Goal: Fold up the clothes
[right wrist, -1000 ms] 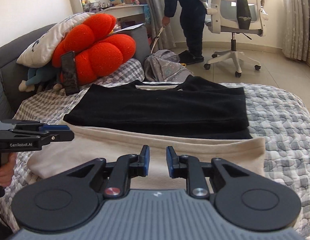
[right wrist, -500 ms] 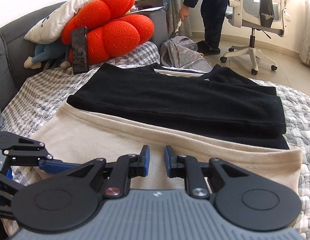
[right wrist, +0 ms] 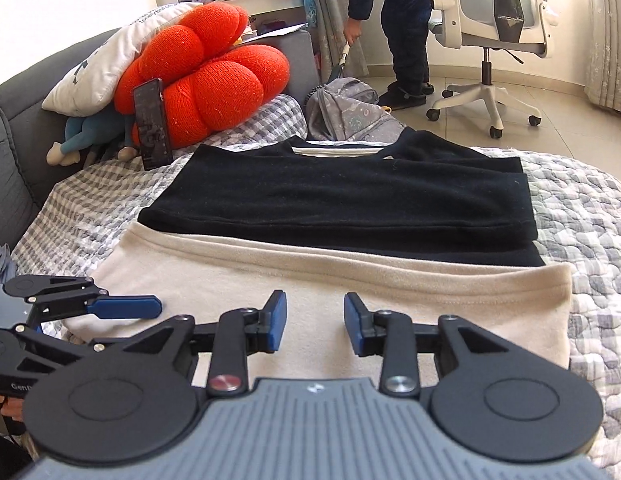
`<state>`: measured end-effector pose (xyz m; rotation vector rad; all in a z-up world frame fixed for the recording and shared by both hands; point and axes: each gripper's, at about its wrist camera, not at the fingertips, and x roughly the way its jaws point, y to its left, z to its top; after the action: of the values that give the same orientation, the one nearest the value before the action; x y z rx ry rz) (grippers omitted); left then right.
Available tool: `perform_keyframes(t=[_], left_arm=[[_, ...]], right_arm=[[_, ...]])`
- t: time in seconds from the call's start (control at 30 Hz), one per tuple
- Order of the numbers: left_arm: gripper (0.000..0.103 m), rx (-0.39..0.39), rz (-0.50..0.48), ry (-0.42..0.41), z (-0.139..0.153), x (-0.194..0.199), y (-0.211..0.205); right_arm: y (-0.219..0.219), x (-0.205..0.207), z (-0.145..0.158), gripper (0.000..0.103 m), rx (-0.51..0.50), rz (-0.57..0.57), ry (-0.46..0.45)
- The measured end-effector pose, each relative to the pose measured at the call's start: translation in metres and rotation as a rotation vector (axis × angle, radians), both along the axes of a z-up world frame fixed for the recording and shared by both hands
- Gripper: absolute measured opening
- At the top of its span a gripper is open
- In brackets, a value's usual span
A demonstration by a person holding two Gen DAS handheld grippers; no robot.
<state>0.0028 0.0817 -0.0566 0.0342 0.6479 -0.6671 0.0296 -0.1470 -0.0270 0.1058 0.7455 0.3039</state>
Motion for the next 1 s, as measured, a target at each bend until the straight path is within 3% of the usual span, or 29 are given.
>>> perform_keyframes(t=[0.27, 0.5, 0.73, 1.0], left_arm=[[0.048, 0.004, 0.037, 0.016, 0.001, 0.002, 0.004], [0.049, 0.001, 0.063, 0.022, 0.000, 0.004, 0.004], [0.055, 0.012, 0.056, 0.013, 0.000, 0.003, 0.001], [0.058, 0.019, 0.051, 0.007, -0.001, 0.002, -0.001]], right_arm=[[-0.016, -0.003, -0.002, 0.042, 0.002, -0.087, 0.045], [-0.019, -0.005, -0.006, 0.043, 0.006, -0.089, 0.044], [-0.011, -0.007, -0.009, 0.053, -0.040, -0.059, 0.024], [-0.008, -0.007, -0.010, 0.056, -0.054, -0.052, 0.017]])
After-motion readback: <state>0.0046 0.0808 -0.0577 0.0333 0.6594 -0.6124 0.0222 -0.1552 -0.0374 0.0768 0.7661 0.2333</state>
